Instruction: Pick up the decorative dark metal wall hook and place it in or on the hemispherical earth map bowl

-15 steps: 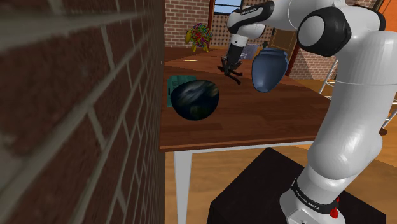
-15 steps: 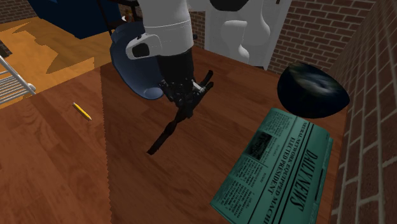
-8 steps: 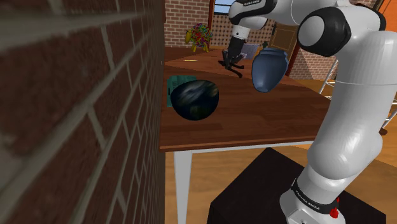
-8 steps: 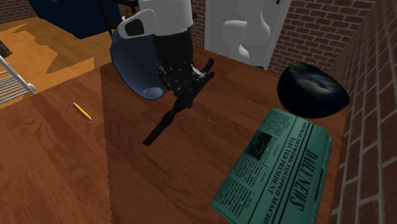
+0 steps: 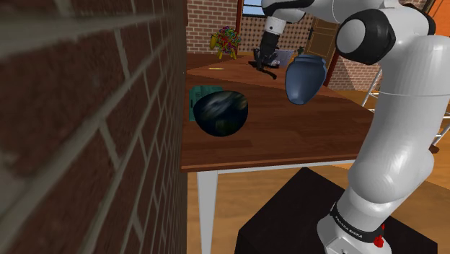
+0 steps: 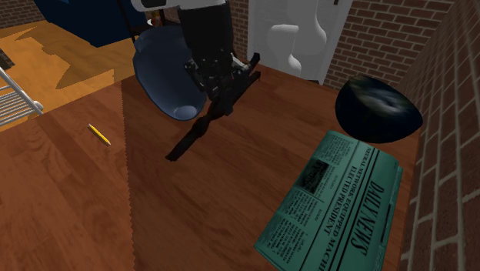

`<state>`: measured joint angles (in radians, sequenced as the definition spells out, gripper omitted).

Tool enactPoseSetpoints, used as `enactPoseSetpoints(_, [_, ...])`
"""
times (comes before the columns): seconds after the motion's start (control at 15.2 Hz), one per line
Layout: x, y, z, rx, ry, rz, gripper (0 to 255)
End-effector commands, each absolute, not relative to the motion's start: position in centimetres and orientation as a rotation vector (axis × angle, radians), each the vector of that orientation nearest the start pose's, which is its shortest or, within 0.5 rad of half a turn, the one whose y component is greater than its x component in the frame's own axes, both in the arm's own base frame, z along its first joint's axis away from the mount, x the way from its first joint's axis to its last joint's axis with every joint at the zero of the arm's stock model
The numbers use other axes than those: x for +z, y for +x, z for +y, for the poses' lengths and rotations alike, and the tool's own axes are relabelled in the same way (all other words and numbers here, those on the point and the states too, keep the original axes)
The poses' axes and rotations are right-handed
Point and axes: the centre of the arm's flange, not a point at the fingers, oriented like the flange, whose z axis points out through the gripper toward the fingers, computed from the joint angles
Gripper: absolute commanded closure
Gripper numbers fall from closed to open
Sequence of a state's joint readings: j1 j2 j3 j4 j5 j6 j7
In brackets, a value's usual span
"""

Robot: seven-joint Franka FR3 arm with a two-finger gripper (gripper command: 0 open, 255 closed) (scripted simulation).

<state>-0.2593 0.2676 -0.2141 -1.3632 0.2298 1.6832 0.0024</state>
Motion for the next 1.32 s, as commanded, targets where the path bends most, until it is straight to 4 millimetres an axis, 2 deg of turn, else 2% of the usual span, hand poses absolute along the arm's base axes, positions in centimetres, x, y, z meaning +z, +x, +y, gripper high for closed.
enactPoseSetpoints(0.0, [58.8,59.2,-25.7,-0.144,-2.896,0.718,255])
enactPoseSetpoints(0.73, [64.6,59.2,-25.7,-0.144,-2.896,0.718,255])
enactPoseSetpoints(0.79, [64.6,59.2,-25.7,-0.144,-2.896,0.718,255])
enactPoseSetpoints(1.25, [64.6,56.2,-17.0,-0.144,-2.896,0.718,255])
